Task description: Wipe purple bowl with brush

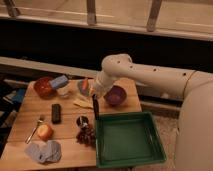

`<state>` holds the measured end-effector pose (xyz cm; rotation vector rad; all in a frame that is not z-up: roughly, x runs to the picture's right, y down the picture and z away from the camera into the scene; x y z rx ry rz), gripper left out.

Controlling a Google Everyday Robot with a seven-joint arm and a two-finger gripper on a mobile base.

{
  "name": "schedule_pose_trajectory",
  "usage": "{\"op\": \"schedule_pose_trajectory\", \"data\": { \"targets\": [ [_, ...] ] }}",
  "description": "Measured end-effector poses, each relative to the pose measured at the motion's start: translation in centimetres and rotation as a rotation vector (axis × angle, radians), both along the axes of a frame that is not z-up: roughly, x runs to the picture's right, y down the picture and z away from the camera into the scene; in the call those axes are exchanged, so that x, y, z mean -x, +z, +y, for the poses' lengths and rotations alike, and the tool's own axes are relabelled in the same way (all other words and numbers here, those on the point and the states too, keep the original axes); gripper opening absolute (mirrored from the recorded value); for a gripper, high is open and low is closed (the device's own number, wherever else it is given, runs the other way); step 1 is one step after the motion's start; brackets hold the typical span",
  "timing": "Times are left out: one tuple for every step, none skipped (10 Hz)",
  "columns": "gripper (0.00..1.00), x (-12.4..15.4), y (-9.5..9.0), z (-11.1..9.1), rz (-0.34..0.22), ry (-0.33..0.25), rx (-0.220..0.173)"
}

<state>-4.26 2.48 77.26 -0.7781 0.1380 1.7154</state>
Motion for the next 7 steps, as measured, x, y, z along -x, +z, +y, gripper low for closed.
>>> {"op": "schedule_pose_trajectory", "data": {
  "targets": [
    [0.00, -0.6, 0.4, -0.5, 0.018, 0.009, -0.003],
    [0.00, -1.6, 0.9, -1.2, 0.038, 0.021, -0.005],
    [0.00, -3.0, 1.7, -2.0, 0.061, 0.043, 0.003],
    [0.00, -3.8, 2.3, -2.1, 0.074, 0.055, 0.014],
    [0.00, -4.4, 3.0, -1.8, 0.083, 0.065, 0.029],
    [0.00, -4.9, 3.9, -1.0, 0.088, 0.076, 0.053],
    [0.00, -5.4, 4.5, -0.4, 0.093, 0.087, 0.077]
  ]
}}
